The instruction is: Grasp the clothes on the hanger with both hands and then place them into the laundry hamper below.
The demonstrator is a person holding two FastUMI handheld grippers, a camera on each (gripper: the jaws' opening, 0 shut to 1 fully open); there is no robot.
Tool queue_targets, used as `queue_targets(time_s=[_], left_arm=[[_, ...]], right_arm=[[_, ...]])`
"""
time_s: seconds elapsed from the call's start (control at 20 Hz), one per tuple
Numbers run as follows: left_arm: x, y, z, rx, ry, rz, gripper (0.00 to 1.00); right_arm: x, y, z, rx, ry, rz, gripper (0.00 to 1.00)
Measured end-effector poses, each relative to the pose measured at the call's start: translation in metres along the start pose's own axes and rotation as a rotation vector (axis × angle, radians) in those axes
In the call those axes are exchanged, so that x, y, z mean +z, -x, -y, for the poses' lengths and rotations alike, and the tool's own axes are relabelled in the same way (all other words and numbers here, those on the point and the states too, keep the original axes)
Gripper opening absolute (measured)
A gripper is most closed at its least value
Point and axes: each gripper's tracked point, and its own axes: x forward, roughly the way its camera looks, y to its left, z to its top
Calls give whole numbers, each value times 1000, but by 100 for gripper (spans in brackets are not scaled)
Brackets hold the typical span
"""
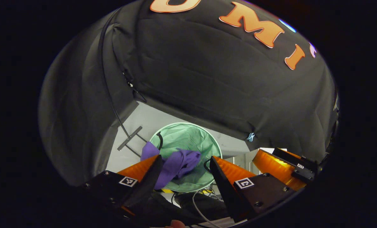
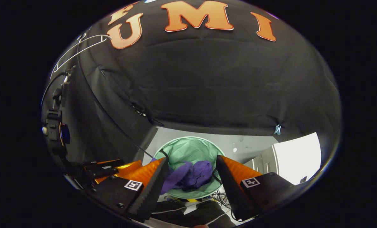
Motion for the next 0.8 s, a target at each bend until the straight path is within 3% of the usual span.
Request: queue_targets(time_s=[0.2,0.45,0.6,0.8], left_arm=[[12,12,7,-91,16,71,97],[40,41,1,-138,-30,203,97],[63,81,9,-202,-27,283,97],[103,127,-5,-195,-34,412,97]], right_arm=[[2,8,-7,18,-32,23,98],[21,38,-25,-10,13,152,98],[41,78,-44,-18,-20,281,98],[64,135,-54,-54,-35,426,98]])
